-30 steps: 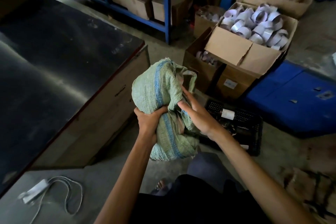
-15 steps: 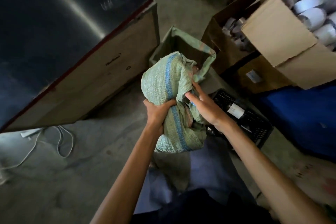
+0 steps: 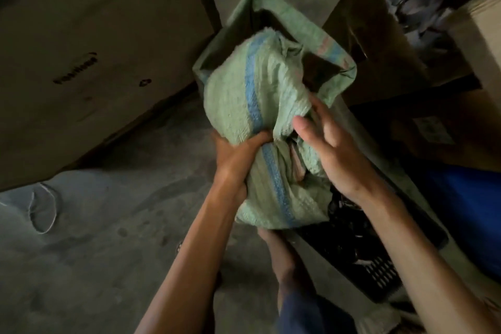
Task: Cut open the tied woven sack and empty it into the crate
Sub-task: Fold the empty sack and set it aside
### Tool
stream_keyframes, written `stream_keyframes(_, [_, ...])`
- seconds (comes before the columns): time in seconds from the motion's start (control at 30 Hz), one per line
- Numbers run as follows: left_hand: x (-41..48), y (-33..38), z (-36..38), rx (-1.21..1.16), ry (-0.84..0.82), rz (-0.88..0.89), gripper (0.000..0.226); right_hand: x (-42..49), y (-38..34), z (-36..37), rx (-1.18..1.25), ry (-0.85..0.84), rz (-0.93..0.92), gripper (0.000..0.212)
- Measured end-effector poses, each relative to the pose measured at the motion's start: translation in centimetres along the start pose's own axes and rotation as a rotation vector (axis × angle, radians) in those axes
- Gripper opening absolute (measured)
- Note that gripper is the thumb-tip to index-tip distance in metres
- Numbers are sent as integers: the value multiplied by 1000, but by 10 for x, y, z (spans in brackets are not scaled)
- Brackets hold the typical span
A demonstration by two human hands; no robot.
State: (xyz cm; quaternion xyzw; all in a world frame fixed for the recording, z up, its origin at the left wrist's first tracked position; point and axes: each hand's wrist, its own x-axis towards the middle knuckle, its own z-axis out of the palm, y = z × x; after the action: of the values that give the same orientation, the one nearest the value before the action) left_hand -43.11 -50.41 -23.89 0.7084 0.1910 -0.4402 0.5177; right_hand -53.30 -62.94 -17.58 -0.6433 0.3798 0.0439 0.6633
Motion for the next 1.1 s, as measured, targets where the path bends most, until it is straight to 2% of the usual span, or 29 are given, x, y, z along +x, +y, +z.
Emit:
stream_keyframes(0.17, [72, 12, 52, -64, -44, 100, 113, 84, 26, -29, -189, 111, -156, 75])
stream_keyframes(0.27, [111, 18, 75, -101, -14, 161, 122, 133, 40, -42, -432, 167, -259, 81])
stream_keyframes(0.37, [148, 14, 92, 18, 54, 235, 134, 177, 59, -52, -707, 221, -366, 82])
stream_keyframes(0.57, [238, -21, 102, 236, 93, 208, 159, 233, 120, -49, -872, 99, -292, 81])
stream_keyframes(0.73, [296, -54, 91, 394, 112, 120, 150, 266, 186, -33, -886, -19, -185, 81])
stream_keyframes(0.83, [321, -69, 88, 526, 65, 79, 156, 280, 222, -22, -848, -50, -163, 83])
stream_keyframes(0.93, [330, -73, 91, 702, -46, 21, 157, 294, 249, -19, -869, -88, -60, 91])
stream_keyframes(0.97, [330, -72, 92, 738, -82, 25, 151, 299, 255, -20, -867, -97, -26, 94])
stream_keyframes(1.07, [331, -66, 92, 720, -110, -1, 102, 309, 262, -23, -880, -115, 46, 97])
stream_keyframes(1.1, [327, -63, 90, 693, -100, -22, 98, 310, 261, -24, -889, -117, 60, 96])
